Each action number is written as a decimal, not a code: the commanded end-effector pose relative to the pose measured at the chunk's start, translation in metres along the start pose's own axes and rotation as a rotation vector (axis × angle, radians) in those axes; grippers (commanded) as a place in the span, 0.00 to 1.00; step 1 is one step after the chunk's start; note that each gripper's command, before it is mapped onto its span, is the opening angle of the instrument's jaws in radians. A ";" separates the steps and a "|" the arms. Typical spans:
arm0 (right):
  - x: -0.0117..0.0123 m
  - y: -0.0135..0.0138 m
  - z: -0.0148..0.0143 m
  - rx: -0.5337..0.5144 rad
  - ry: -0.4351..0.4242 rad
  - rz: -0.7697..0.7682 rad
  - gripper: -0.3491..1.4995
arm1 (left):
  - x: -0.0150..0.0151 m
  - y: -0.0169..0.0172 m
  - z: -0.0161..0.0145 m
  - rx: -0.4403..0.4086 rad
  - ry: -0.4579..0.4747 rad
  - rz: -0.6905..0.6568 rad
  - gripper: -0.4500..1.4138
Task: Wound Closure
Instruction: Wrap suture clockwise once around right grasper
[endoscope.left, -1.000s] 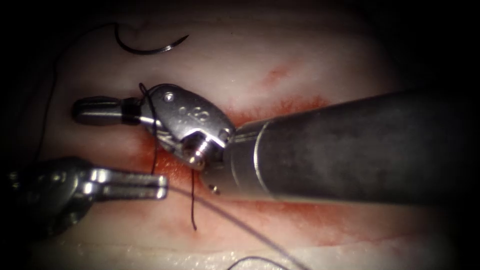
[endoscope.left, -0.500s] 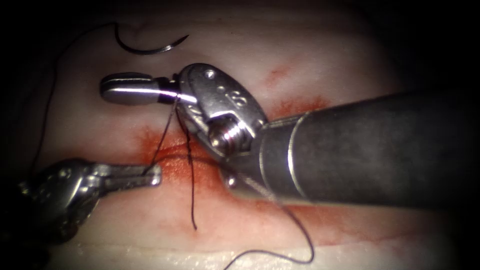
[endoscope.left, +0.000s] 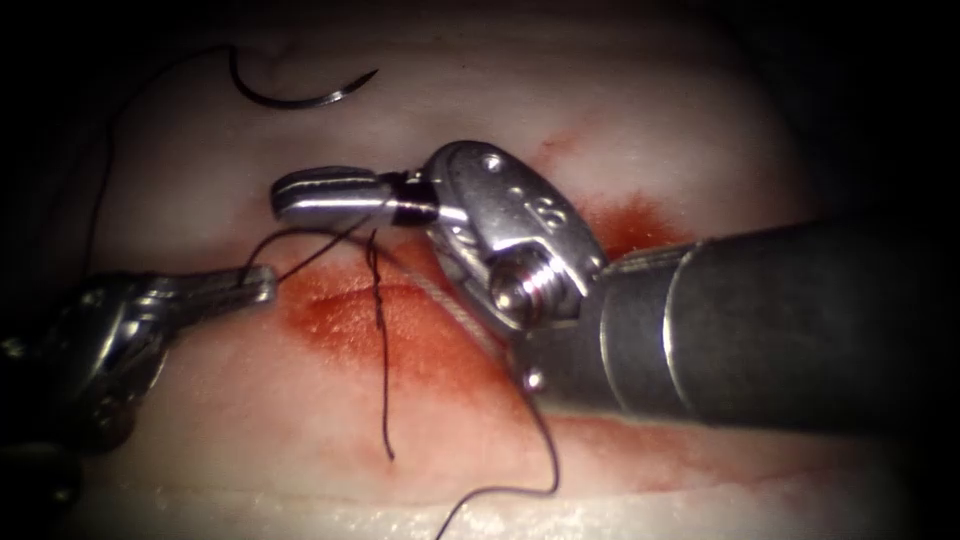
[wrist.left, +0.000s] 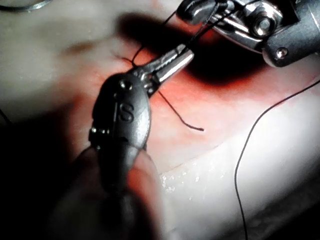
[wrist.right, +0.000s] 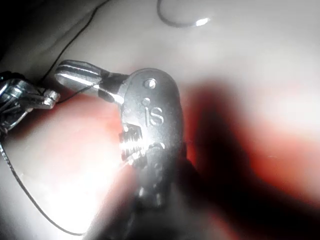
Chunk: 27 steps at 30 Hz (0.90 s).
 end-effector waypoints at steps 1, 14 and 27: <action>-0.0009 0.0002 0.0003 0.020 -0.013 0.003 0.00 | -0.0007 -0.0002 0.0004 0.002 0.003 -0.008 0.00; -0.0012 -0.0007 0.0001 0.171 -0.093 -0.045 0.00 | -0.0016 -0.0021 0.0008 0.016 0.011 -0.026 0.00; -0.0020 -0.0004 -0.0002 0.278 -0.338 -0.095 0.19 | -0.0036 -0.0019 0.0024 -0.023 -0.035 -0.032 0.00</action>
